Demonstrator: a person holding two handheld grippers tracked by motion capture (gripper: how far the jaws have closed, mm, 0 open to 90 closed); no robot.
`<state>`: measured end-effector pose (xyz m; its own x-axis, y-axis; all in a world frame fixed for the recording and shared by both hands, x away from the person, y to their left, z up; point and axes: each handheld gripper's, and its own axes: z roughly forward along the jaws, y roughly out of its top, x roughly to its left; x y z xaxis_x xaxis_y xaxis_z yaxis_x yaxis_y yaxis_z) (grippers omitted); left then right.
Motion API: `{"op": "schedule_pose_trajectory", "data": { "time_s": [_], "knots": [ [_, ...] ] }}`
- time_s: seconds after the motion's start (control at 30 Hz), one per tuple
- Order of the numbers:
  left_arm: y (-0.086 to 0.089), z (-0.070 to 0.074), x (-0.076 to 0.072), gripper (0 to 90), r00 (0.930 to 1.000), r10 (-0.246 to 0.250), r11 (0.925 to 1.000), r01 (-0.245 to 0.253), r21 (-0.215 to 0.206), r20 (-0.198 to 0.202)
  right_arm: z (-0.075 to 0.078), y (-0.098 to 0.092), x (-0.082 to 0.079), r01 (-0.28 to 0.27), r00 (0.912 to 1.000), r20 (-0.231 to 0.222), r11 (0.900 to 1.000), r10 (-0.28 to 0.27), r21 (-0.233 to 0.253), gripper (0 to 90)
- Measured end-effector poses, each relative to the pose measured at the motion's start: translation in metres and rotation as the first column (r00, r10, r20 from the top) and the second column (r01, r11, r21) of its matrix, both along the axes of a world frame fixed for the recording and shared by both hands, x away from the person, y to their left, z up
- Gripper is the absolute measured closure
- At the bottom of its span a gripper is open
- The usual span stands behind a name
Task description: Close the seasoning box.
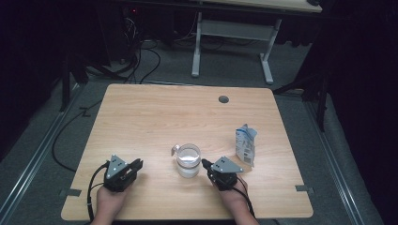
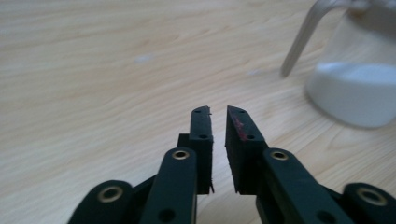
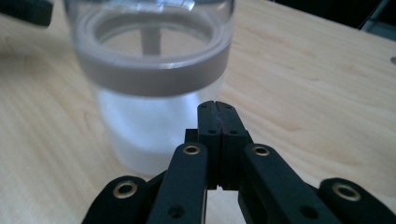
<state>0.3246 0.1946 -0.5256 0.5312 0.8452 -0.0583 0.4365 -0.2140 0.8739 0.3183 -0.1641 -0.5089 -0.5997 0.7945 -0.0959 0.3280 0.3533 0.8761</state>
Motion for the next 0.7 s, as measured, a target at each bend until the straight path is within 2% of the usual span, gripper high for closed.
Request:
{"op": "schedule_pose_trajectory", "data": {
  "time_s": [0.1, 0.17, 0.3, 0.43, 0.6, 0.7],
  "knots": [
    [0.008, -0.001, -0.001, 72.5, 0.9995, 0.030, 0.9996, -0.030, 0.000, -0.005, 0.003, -0.001, 0.007, 0.021, 0.9997, 0.008, 1.000, -0.021, 0.011, 90.0],
    [0.011, -0.001, 0.000, 66.8, 0.9990, 0.046, 0.9990, -0.046, -0.001, 0.001, 0.005, -0.003, 0.012, 0.040, 0.9992, 0.005, 0.998, -0.040, 0.046, 90.0],
    [0.014, -0.004, 0.002, 61.1, 0.9987, 0.049, 0.9988, -0.049, 0.005, -0.014, 0.005, -0.003, 0.015, 0.035, 0.9994, 0.006, 0.999, -0.035, 0.029, 90.0],
    [0.018, -0.003, 0.002, 59.0, 0.9981, 0.061, 0.9980, -0.062, -0.015, -0.010, 0.003, 0.000, 0.013, 0.007, 1.0000, 0.000, 0.999, -0.007, 0.036, 90.0],
    [0.018, -0.002, 0.001, 57.5, 0.9980, 0.063, 0.9979, -0.063, -0.015, -0.006, 0.004, 0.000, 0.013, 0.006, 1.0000, -0.008, 0.998, -0.006, 0.054, 90.0],
    [0.019, -0.003, 0.000, 57.3, 0.9980, 0.063, 0.9978, -0.063, -0.019, -0.010, 0.004, 0.000, 0.011, 0.004, 1.0000, -0.002, 0.999, -0.004, 0.046, 90.0]
  ]
}}
